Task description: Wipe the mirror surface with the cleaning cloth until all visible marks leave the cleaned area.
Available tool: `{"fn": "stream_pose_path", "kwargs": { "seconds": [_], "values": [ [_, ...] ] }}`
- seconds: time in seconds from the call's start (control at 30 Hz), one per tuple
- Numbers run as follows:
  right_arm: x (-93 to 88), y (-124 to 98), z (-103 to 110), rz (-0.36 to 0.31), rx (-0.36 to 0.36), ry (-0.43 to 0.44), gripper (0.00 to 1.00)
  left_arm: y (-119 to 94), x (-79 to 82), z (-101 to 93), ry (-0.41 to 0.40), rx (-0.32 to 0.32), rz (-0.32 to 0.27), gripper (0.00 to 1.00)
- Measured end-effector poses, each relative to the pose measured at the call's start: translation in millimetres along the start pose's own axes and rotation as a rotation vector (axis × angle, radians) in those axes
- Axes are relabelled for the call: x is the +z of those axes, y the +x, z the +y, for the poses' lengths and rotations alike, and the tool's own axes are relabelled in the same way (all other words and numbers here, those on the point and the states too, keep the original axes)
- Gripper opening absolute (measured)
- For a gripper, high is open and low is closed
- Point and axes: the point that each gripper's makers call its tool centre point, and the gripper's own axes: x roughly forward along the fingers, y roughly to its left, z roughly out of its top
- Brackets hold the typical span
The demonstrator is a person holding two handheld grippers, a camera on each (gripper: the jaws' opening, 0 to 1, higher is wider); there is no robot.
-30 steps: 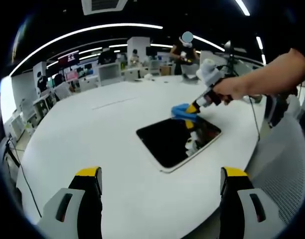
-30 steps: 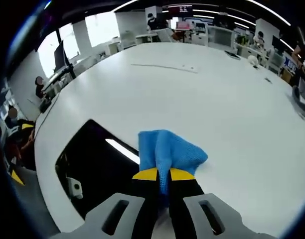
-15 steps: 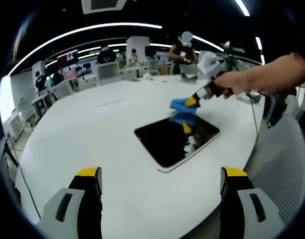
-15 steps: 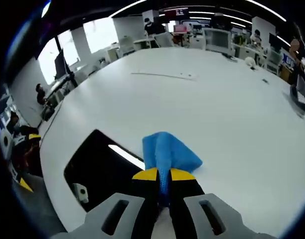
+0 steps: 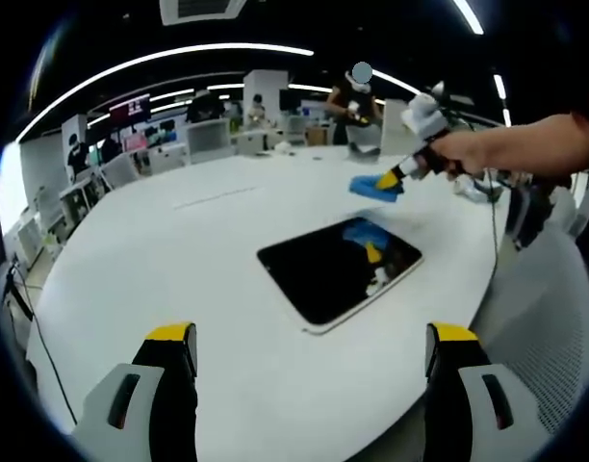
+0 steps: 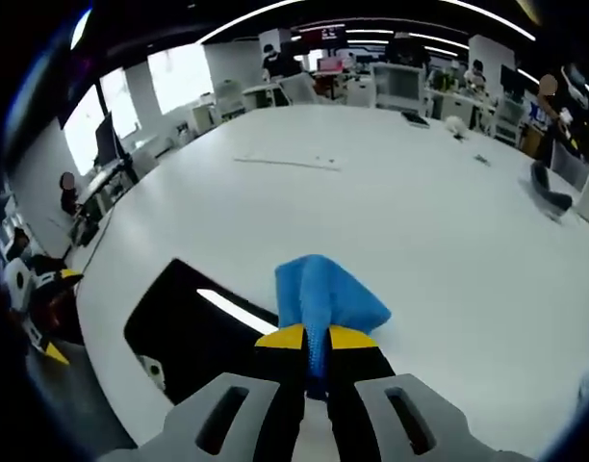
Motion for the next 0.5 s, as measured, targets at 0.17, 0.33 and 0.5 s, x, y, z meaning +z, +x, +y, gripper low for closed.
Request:
{"fn": "stream_pose_path", "kwargs": {
  "seconds": [0.17,0.33,0.5],
  "values": [
    [-11.3,-2.2,-9.0,0.013,-0.022,0.02,0.02,-0.4,0.6,-0.2,0.003,0.004,0.0,0.99],
    [-34.9,4.7,-19.1,0.035,-0.055,0.1,0.02,-0.6,0.7,-0.4,0.006,0.005,0.002,0.99],
    [-59.6,13.4,-25.7,0.062,-0.076,0.145,0.02,-0.7,0.7,0.5,0.004,0.009,0.001,0.99]
  ]
}}
